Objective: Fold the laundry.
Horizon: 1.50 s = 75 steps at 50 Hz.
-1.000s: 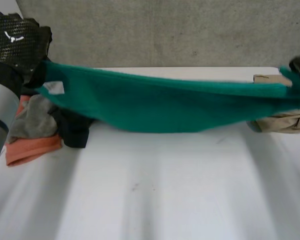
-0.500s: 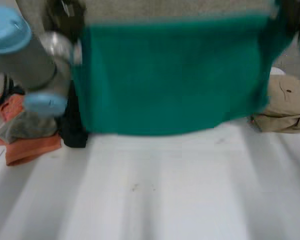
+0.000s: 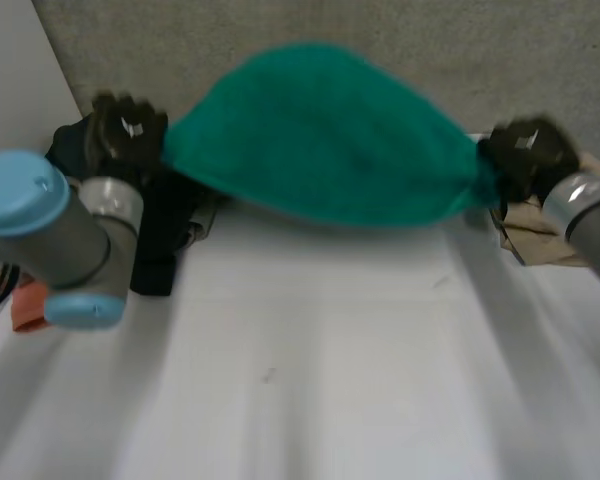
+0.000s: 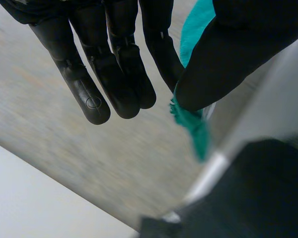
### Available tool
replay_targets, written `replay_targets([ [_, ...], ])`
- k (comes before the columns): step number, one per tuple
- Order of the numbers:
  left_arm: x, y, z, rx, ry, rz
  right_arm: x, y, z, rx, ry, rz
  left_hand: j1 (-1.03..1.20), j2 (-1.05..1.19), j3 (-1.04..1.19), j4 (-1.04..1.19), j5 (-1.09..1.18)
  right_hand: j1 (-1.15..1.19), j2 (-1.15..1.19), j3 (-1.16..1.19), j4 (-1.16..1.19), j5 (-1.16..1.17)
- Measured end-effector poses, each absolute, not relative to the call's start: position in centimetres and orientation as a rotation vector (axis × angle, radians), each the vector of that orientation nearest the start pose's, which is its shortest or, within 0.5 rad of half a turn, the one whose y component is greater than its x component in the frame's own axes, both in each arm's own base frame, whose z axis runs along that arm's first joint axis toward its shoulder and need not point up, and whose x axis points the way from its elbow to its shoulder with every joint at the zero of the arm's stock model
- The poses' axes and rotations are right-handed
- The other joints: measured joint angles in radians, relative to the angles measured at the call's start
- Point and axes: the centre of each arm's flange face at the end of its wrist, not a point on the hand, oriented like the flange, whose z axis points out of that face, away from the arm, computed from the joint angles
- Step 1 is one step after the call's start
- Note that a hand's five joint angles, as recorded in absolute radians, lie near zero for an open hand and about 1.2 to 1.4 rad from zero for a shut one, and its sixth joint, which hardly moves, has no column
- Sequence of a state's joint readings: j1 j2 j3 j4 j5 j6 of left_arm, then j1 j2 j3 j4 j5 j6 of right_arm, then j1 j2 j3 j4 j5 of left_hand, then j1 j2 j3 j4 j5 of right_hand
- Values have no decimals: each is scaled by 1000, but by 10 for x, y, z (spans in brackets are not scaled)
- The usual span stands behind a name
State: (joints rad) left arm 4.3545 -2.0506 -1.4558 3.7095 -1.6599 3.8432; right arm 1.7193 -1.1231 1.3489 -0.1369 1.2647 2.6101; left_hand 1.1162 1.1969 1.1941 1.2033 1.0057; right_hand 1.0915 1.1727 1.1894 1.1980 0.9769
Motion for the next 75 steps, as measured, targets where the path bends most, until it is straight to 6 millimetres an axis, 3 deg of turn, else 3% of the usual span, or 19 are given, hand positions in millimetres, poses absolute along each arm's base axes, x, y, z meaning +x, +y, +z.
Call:
replay_targets([
  [5, -256, -330, 186, 910, 1731, -2052, 213, -350, 176, -1113, 2201, -1882, 0, 0, 0, 0, 0, 0, 0, 0, 0, 0],
  [12, -252, -314, 170, 958, 1790, -2004, 201, -343, 149, -1088, 2283, -1768, 0, 0, 0, 0, 0, -103, -196, -211, -218, -161],
  [14, -252, -313, 170, 960, 1794, -2007, 200, -342, 148, -1089, 2288, -1763, 0, 0, 0, 0, 0, -149, -240, -255, -262, -218],
  [15, -252, -310, 172, 958, 1801, -2018, 198, -340, 146, -1100, 2295, -1758, 0, 0, 0, 0, 0, -369, -447, -457, -466, -432],
  [16, -252, -309, 173, 955, 1805, -2026, 198, -339, 145, -1111, 2297, -1757, 0, 0, 0, 0, 0, -417, -496, -508, -517, -485],
  [21, -251, -304, 180, 933, 1817, -2060, 197, -330, 145, -1231, 2284, -1782, 0, 0, 0, 0, 0, -514, -602, -620, -632, -607],
  [32, -250, -301, 182, 926, 1826, -2069, 210, -305, 158, -1456, 2245, -1890, 0, 0, 0, 0, 0, -580, -669, -688, -701, -674],
  [40, -250, -298, 180, 930, 1834, -2062, 230, -281, 160, -1380, 2361, -1881, 0, 0, 0, 0, 0, -606, -695, -714, -734, -709],
  [47, -249, -296, 183, 912, 1848, -2080, 239, -272, 148, -1345, 2444, -1878, 0, 0, 0, 0, 0, -606, -695, -714, -734, -707],
  [50, -249, -296, 184, 904, 1857, -2088, 240, -275, 141, -1347, 2468, -1894, 0, 0, 0, 0, 0, -587, -680, -698, -713, -672],
  [54, -249, -295, 184, 899, 1866, -2091, 241, -284, 132, -1346, 2485, -1932, 0, 0, 0, 0, 0, -112, -170, -199, -207, -161],
  [56, -249, -295, 184, 898, 1868, -2091, 241, -289, 130, -1340, 2482, -1959, 0, 0, 0, 0, 0, 1, -16, -40, -50, -16],
  [63, -246, -293, 199, 868, 1837, -2123, 238, -300, 145, -1294, 2449, -2063, 0, 0, 0, 0, 0, 1, 0, -4, -3, -2],
  [67, -240, -287, 222, 837, 1802, -2158, 231, -300, 174, -1265, 2413, -2144, 0, 0, 0, 0, 0, 1, 0, -4, -3, -2],
  [73, -230, -261, 264, 823, 1768, -2181, 208, -285, 238, -1308, 2397, -2173, 0, 0, 0, 0, 0, 1, 0, -4, -2, -2],
  [75, -228, -257, 269, 824, 1767, -2180, 205, -282, 244, -1316, 2402, -2163, 0, 0, 0, 0, 0, 1, 0, -4, -2, -2],
])
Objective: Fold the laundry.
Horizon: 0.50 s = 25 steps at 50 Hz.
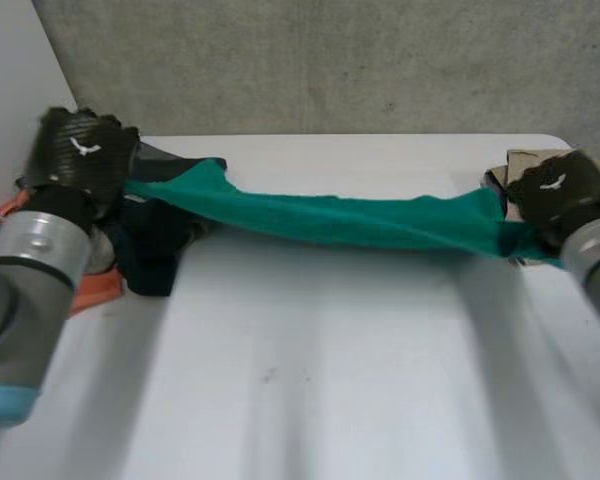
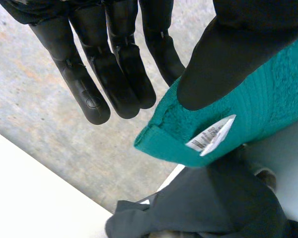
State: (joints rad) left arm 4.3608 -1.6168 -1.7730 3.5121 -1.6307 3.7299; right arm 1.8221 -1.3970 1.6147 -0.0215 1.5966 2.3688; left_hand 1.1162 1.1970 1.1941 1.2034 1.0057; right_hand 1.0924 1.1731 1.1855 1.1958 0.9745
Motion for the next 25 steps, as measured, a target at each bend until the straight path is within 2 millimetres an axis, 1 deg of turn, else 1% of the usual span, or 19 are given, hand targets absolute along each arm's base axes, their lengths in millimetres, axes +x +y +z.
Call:
replay_targets([
  [1, -223, -243, 283, 833, 1772, -2168, 196, -272, 263, -1344, 2427, -2108, 0, 0, 0, 0, 0, 0, 0, 0, 0, 0],
  [2, -221, -239, 287, 840, 1776, -2160, 195, -269, 267, -1351, 2434, -2091, 0, 0, 0, 0, 0, 0, 0, 0, 0, 0],
  [3, -219, -231, 292, 854, 1783, -2142, 190, -263, 275, -1366, 2453, -2046, 0, 0, 0, 0, 0, 0, 0, 0, 0, 0],
  [4, -218, -229, 294, 860, 1786, -2134, 189, -260, 279, -1372, 2461, -2026, 0, 0, 0, 0, 0, 0, 0, 0, 0, 0],
  [5, -214, -218, 299, 892, 1802, -2093, 184, -251, 289, -1393, 2488, -1949, 0, 0, 0, 0, 0, 0, 0, 0, 0, 0],
  [6, -212, -214, 301, 911, 1811, -2068, 183, -248, 292, -1402, 2497, -1919, 0, 0, 0, 0, 0, 0, 0, 0, 0, 0],
  [8, -209, -203, 299, 984, 1842, -1979, 180, -238, 298, -1439, 2515, -1821, 0, 0, 0, 0, 0, 0, 0, 2, 0, 0],
  [9, -208, -201, 297, 1015, 1854, -1944, 180, -236, 299, -1450, 2517, -1798, 0, 0, 0, 0, 0, 0, 0, 3, 0, 0],
  [12, -207, -196, 284, 1131, 1895, -1809, 180, -230, 296, -1509, 2520, -1688, 0, 0, 0, 0, 0, 0, 0, 4, 0, 0],
  [13, -208, -197, 274, 1191, 1917, -1737, 180, -231, 290, -1535, 2523, -1636, 0, 0, 0, 0, 0, 0, 0, 4, 0, 0],
  [15, -210, -201, 259, 1259, 1946, -1648, 181, -235, 279, -1565, 2533, -1565, 0, 0, 0, 0, 0, 0, 0, 4, 0, 0],
  [17, -214, -210, 241, 1319, 1980, -1560, 183, -246, 262, -1590, 2555, -1483, 0, 0, 0, 0, 0, 0, 0, 4, 0, 0],
  [18, -215, -214, 237, 1332, 1987, -1540, 183, -248, 259, -1594, 2560, -1470, 0, 0, 0, 0, 0, 0, 0, 4, 0, 0],
  [19, -218, -223, 225, 1357, 2005, -1496, 185, -258, 246, -1606, 2578, -1430, 0, 0, 0, 0, 0, 0, 0, 4, 1, 0],
  [20, -219, -226, 223, 1362, 2009, -1486, 185, -261, 243, -1608, 2583, -1423, 0, 0, 0, 0, 0, 0, 0, 4, 1, 0],
  [21, -223, -237, 214, 1373, 2018, -1461, 186, -272, 233, -1614, 2600, -1412, 0, 0, 0, 0, 0, 0, 0, 4, 1, 0],
  [22, -227, -247, 208, 1373, 2018, -1452, 187, -279, 229, -1616, 2607, -1420, 0, 0, 0, 0, 0, 0, 0, 4, 1, 0],
  [24, -234, -269, 204, 1349, 1999, -1463, 190, -299, 223, -1611, 2620, -1493, 0, 0, 0, 0, 0, 0, 0, 4, 1, 0],
  [25, -237, -277, 204, 1335, 1987, -1474, 191, -302, 222, -1610, 2620, -1510, 0, 0, 0, 0, 0, 0, 0, 4, 1, -1],
])
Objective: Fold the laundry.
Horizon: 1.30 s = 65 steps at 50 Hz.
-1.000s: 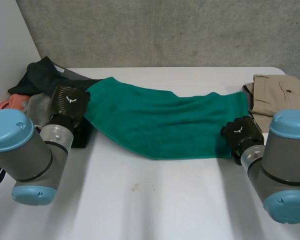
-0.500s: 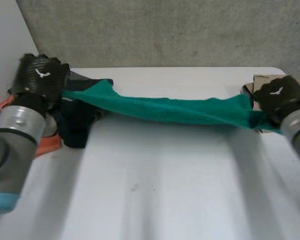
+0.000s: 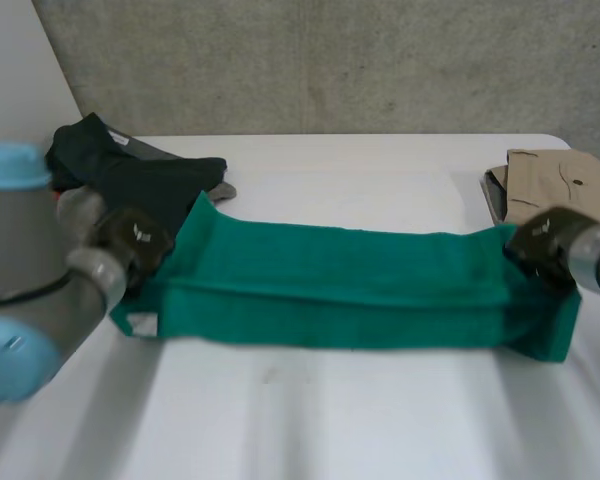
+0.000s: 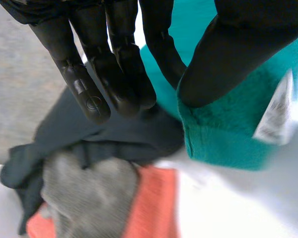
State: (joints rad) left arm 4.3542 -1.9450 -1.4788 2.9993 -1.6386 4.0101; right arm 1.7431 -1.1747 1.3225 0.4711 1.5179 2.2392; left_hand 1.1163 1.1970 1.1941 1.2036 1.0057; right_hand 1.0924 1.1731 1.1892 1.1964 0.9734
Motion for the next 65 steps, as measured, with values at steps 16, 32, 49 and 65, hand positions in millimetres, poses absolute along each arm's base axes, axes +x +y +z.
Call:
replay_targets([
  [16, -273, -399, 399, 449, 953, -2350, 229, -400, 392, -886, 1406, -3318, 0, 0, 0, 0, 0, 6, 0, 0, 1, 55],
  [32, -271, -387, 271, 733, 1327, -2142, 249, -389, 301, -1088, 1758, -2865, 0, 0, 0, 1, 6, 8, 0, 0, 2, 56],
  [49, -240, -289, 166, 1049, 1712, -1797, 215, -321, 166, -1403, 2474, -1865, 0, 0, 0, 1, 6, 8, 0, 0, 2, 56],
  [65, -191, -142, 170, 1528, 2067, -1164, 152, -222, 187, -1825, 2705, -1114, 0, 0, 0, 1, 6, 8, 0, 0, 3, 56],
])
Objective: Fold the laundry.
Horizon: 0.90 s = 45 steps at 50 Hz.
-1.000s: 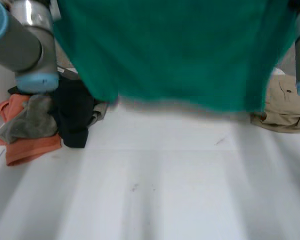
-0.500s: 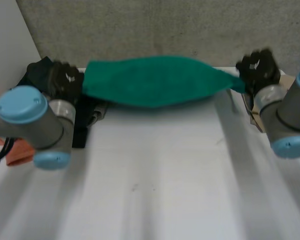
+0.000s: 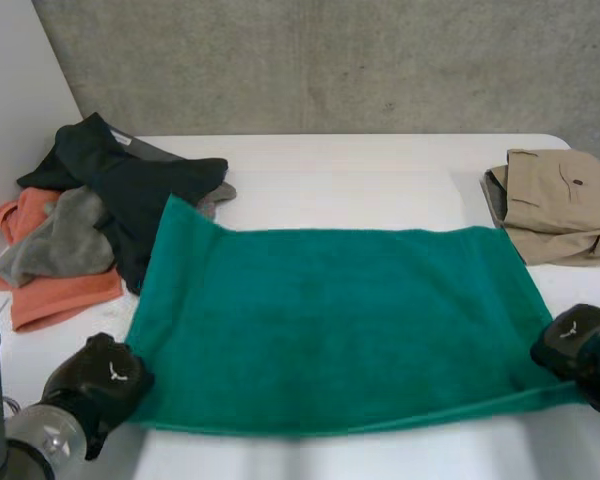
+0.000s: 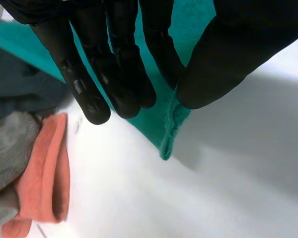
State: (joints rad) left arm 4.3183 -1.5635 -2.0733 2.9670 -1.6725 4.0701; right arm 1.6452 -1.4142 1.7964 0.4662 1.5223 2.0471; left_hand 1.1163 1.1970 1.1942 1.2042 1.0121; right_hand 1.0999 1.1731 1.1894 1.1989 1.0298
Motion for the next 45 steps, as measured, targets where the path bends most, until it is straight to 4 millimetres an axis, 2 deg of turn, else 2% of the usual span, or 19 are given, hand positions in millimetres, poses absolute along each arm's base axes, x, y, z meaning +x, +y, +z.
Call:
replay_targets([
  [4, -200, -155, 177, 1529, 2046, -1247, 155, -238, 187, -1795, 2697, -1262, 0, 0, 0, 0, 0, 0, 0, 0, 0, 0],
  [8, -215, -183, 182, 1482, 1988, -1372, 161, -265, 182, -1702, 2682, -1444, 0, 0, 0, 0, 0, 0, 0, 0, 0, 0],
  [11, -233, -218, 185, 1414, 1909, -1509, 171, -295, 177, -1597, 2631, -1648, 0, 0, 0, 0, 0, 0, 0, 0, 0, 0],
  [14, -248, -248, 185, 1348, 1846, -1605, 180, -316, 173, -1542, 2573, -1797, 0, 0, 0, 0, 0, 0, 0, 0, 0, 0],
  [23, -279, -326, 167, 1139, 1691, -1766, 199, -371, 156, -1488, 2404, -2144, 0, 0, 0, 0, 0, 0, 0, 0, 0, 0],
  [29, -295, -360, 151, 1071, 1595, -1830, 208, -401, 142, -1478, 2324, -2285, 0, 0, 0, 0, 0, 0, 0, 0, 0, 0],
  [35, -308, -378, 141, 1056, 1488, -1859, 214, -420, 133, -1470, 2256, -2401, 0, 0, 0, 0, 0, 0, 0, 0, 0, 0],
  [36, -310, -379, 140, 1056, 1475, -1862, 215, -422, 132, -1467, 2247, -2417, -82, -70, -71, -71, -70, -96, -104, -85, -85, -84],
  [38, -313, -380, 137, 1058, 1454, -1869, 217, -424, 132, -1458, 2230, -2444, -384, -368, -364, -370, -366, -352, -367, -358, -356, -364],
  [40, -317, -378, 136, 1065, 1432, -1880, 220, -423, 133, -1446, 2215, -2466, -764, -707, -696, -712, -707, -694, -723, -705, -701, -732],
  [41, -320, -376, 135, 1072, 1425, -1886, 221, -422, 134, -1437, 2212, -2472, -829, -767, -756, -774, -765, -806, -856, -848, -850, -873],
  [42, -322, -374, 135, 1077, 1422, -1889, 222, -421, 135, -1429, 2211, -2475, -890, -874, -864, -872, -852, -846, -907, -907, -902, -921],
  [43, -325, -371, 134, 1086, 1418, -1896, 222, -419, 137, -1416, 2211, -2477, -926, -960, -948, -967, -938, -872, -947, -955, -959, -970],
  [45, -328, -365, 133, 1101, 1417, -1903, 223, -417, 141, -1395, 2210, -2481, -926, -990, -984, -1002, -968, -874, -959, -972, -975, -984],
])
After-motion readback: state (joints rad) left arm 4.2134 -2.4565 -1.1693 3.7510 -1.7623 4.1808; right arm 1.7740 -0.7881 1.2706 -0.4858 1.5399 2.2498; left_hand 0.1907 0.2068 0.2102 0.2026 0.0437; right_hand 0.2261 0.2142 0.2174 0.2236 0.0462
